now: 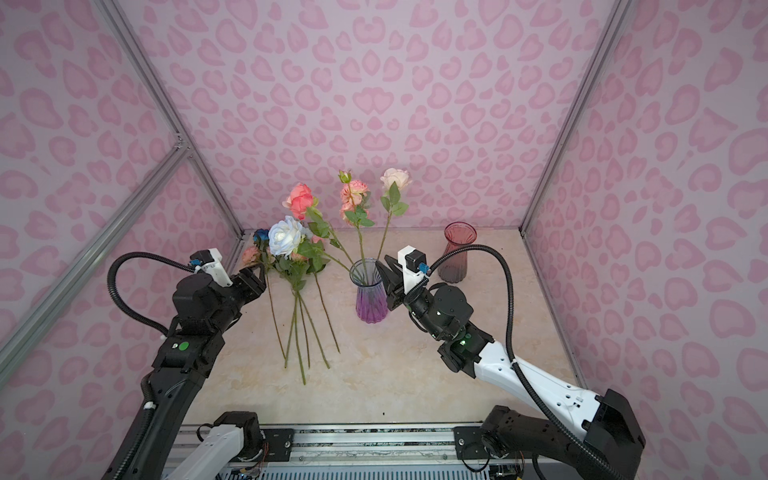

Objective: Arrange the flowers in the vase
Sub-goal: 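Open the right gripper and draw it back while the left gripper reaches into the bunch, then close the left gripper on a blue rose stem in the bunch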

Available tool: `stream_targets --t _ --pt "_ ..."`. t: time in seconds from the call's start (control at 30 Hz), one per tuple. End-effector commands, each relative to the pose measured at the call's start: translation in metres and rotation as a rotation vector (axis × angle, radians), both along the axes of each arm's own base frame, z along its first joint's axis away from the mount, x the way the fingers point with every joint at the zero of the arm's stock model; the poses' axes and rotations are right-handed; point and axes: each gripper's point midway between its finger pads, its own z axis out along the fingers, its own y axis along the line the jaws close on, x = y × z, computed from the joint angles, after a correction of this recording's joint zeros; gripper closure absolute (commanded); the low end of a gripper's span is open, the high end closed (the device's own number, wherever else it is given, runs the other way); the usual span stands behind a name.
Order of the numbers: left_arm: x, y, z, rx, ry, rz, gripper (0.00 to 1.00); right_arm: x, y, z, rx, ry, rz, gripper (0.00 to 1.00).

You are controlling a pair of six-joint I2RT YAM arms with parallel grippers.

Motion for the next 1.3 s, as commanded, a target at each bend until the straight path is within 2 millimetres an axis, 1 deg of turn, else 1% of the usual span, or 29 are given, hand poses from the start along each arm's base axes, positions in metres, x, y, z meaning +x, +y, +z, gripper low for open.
stream_targets --t 0.0,0.03,0.1,0.2,0.3,0.37,0.47,0.53,0.6,0.73,0.83,0.93,1.0,1.07,1.13,1.17,1.27 --pt "0.018 0.006 -0.019 -0.030 0.077 0.053 0.38 0.002 -0.023 -0.021 -0.002 0.067 -0.097 0.73" --pt "0.026 0.006 -0.026 -0.051 0.105 0.064 0.39 0.001 -0.028 -0.025 0.005 0.073 -0.109 0.73" --pt "0.040 0.002 -0.033 -0.071 0.130 0.052 0.41 -0.001 -0.035 -0.033 0.014 0.085 -0.123 0.73" --pt "0.062 0.004 -0.055 -0.083 0.190 0.081 0.43 -0.002 -0.041 -0.043 0.010 0.105 -0.129 0.73" --pt "0.079 0.006 -0.080 -0.077 0.262 0.091 0.47 0.000 -0.048 -0.050 0.010 0.126 -0.135 0.73" --pt "0.086 0.007 -0.097 -0.076 0.306 0.098 0.48 0.000 -0.052 -0.056 0.006 0.137 -0.135 0.73" --pt "0.095 0.009 -0.116 -0.081 0.351 0.107 0.51 0.003 -0.062 -0.063 0.008 0.156 -0.159 0.73" --pt "0.099 0.007 -0.124 -0.090 0.379 0.099 0.51 0.006 -0.067 -0.070 0.015 0.176 -0.173 0.73" --pt "0.104 0.004 -0.126 -0.094 0.385 0.087 0.52 0.007 -0.069 -0.077 0.010 0.192 -0.177 0.73" --pt "0.110 0.009 -0.138 -0.092 0.415 0.099 0.52 0.010 -0.074 -0.083 0.014 0.212 -0.186 0.73" --pt "0.114 0.024 -0.148 -0.110 0.438 0.133 0.52 0.010 -0.075 -0.083 0.014 0.215 -0.183 0.73" --pt "0.120 0.051 -0.160 -0.140 0.463 0.190 0.53 0.011 -0.075 -0.085 0.019 0.219 -0.183 0.73" --pt "0.129 0.070 -0.162 -0.074 0.487 0.217 0.53 0.012 -0.075 -0.086 0.021 0.223 -0.179 0.73" --pt "0.140 0.077 -0.170 -0.012 0.534 0.203 0.53 0.012 -0.073 -0.087 0.021 0.229 -0.172 0.73" --pt "0.147 0.077 -0.185 0.015 0.581 0.170 0.54 0.012 -0.073 -0.087 0.023 0.231 -0.168 0.73" --pt "0.153 0.078 -0.186 0.026 0.588 0.164 0.55 0.012 -0.073 -0.086 0.024 0.230 -0.169 0.73" --pt "0.153 0.090 -0.209 0.101 0.654 0.192 0.56 0.012 -0.074 -0.086 0.023 0.229 -0.173 0.73"
